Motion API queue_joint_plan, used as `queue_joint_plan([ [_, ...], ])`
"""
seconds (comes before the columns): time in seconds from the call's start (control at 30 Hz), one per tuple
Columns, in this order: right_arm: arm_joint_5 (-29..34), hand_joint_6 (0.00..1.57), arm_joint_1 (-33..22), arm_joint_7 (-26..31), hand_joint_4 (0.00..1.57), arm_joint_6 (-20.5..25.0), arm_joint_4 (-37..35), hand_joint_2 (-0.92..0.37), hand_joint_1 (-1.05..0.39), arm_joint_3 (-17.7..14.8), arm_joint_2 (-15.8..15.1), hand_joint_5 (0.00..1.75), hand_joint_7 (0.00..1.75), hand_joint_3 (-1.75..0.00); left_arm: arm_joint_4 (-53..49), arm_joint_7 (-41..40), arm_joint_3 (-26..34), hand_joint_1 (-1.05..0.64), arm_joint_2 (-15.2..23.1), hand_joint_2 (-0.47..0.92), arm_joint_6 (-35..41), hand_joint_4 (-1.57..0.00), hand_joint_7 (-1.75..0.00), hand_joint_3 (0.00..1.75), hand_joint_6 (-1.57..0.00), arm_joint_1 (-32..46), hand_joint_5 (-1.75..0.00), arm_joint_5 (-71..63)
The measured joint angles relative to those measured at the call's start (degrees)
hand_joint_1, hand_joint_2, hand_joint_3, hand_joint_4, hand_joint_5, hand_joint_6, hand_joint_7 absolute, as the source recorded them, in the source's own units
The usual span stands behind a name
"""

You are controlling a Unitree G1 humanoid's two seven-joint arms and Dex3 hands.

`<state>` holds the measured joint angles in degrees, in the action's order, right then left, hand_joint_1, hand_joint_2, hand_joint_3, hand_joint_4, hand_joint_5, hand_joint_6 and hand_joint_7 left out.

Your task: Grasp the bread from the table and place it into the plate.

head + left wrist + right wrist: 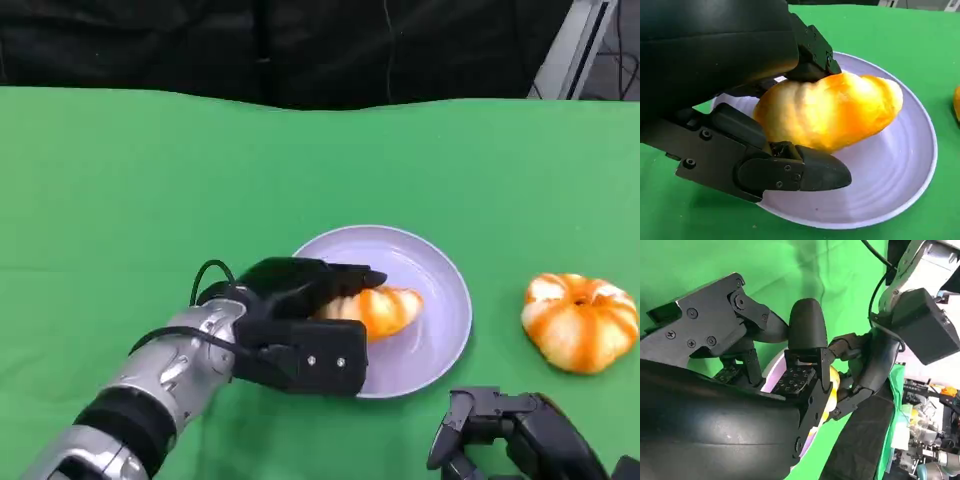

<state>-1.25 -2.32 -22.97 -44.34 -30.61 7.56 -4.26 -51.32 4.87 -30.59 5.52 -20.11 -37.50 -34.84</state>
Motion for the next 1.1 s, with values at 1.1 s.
queue_joint_plan([
  [1.1,-0.1,0.87,0.5,-0.4,0.83,-1.0,-1.4,-0.59,-0.12,0.0,0.0,1.43,1.16,-1.01,1.7,3.2,1.7,-0.97,0.9,0.92,0.0,-0.34,0.00,0.68,-0.28,0.0,0.00,2.1],
])
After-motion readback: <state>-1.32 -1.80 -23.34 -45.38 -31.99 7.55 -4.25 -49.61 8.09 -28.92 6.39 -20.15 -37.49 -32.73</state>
